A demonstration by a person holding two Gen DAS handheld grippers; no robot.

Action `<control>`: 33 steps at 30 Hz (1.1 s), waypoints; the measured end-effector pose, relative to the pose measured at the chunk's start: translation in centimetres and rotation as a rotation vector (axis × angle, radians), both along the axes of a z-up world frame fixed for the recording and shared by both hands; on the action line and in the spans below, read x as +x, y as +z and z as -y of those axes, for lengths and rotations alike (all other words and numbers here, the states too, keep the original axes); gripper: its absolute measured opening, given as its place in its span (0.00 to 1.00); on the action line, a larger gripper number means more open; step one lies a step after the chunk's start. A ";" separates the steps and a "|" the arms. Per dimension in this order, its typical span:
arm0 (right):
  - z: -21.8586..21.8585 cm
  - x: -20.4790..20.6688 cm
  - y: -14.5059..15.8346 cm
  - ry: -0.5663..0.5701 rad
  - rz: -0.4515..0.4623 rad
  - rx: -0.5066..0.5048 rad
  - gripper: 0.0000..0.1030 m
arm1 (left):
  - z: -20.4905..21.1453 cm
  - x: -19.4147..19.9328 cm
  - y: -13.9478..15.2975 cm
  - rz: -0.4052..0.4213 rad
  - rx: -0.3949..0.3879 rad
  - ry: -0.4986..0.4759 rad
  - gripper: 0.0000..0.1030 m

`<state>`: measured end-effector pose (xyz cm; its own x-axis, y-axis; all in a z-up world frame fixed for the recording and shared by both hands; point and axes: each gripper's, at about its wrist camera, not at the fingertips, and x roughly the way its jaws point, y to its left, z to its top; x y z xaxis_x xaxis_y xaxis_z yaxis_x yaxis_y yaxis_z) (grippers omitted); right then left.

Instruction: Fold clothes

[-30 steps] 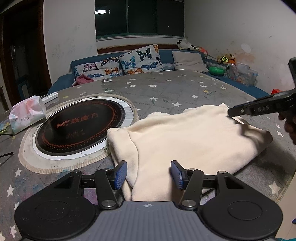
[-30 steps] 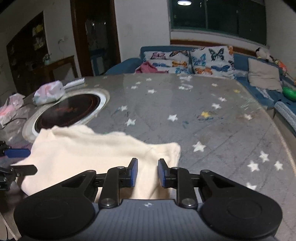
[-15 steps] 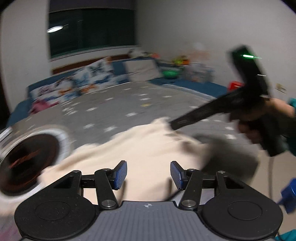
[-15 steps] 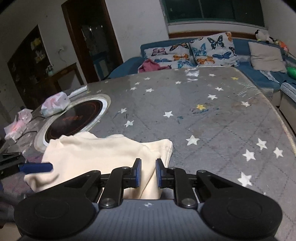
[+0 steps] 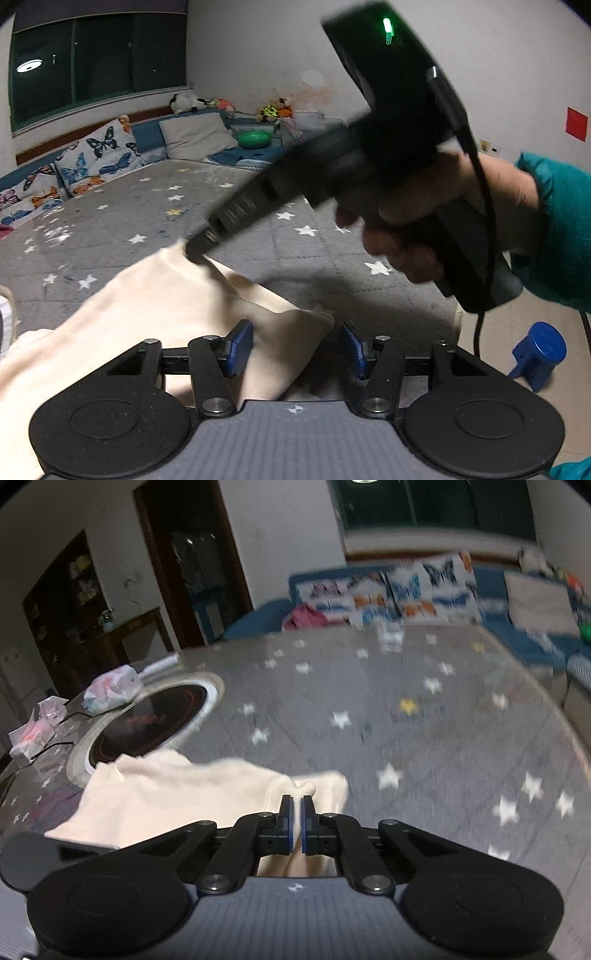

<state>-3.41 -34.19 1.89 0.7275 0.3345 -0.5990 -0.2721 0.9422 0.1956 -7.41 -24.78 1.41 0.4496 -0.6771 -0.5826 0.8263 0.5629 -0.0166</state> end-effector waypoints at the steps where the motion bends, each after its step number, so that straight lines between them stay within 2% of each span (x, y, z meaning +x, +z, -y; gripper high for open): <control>1: -0.2 0.0 0.1 0.004 0.011 -0.016 0.03 | 0.0 0.0 -0.1 0.001 0.000 -0.001 0.56; 3: -0.7 0.3 0.0 0.009 0.016 -0.051 0.03 | 0.0 0.0 -0.3 0.003 -0.001 -0.003 0.58; 6: -0.8 1.2 -1.5 -0.007 -0.034 -0.083 0.03 | -0.3 -0.2 -0.3 0.001 -0.010 0.005 0.58; 11: -0.1 1.2 -1.3 -0.036 -0.039 -0.070 0.04 | -2.5 -1.1 1.0 0.002 -0.044 0.048 0.58; 16: -0.6 0.1 0.8 -0.019 0.021 -0.088 0.06 | -7.4 -0.9 2.3 0.007 -0.072 0.204 0.58; 21: -2.7 0.9 0.3 0.016 0.018 -0.111 0.06 | -13.2 0.6 2.3 -0.020 -0.071 0.408 0.58; 24: -4.0 1.5 -0.1 0.037 0.014 -0.125 0.06 | -15.7 1.6 1.9 -0.060 -0.066 0.491 0.58; 26: -4.4 2.4 -1.0 0.018 -0.010 -0.142 0.06 | -16.8 1.9 1.6 -0.076 -0.064 0.523 0.58; 29: -5.1 2.0 -0.7 0.033 0.002 -0.154 0.06 | -17.5 2.1 1.4 -0.089 -0.070 0.544 0.58; 33: -6.1 1.4 -0.1 0.058 0.022 -0.169 0.14 | -17.9 2.6 2.3 -0.079 -0.106 0.573 0.58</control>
<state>-2.00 -28.09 1.83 0.7238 0.2722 -0.6341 -0.3292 0.9438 0.0294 -4.83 -6.83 3.68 0.7192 -0.3954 -0.5714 0.3847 0.9113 -0.1464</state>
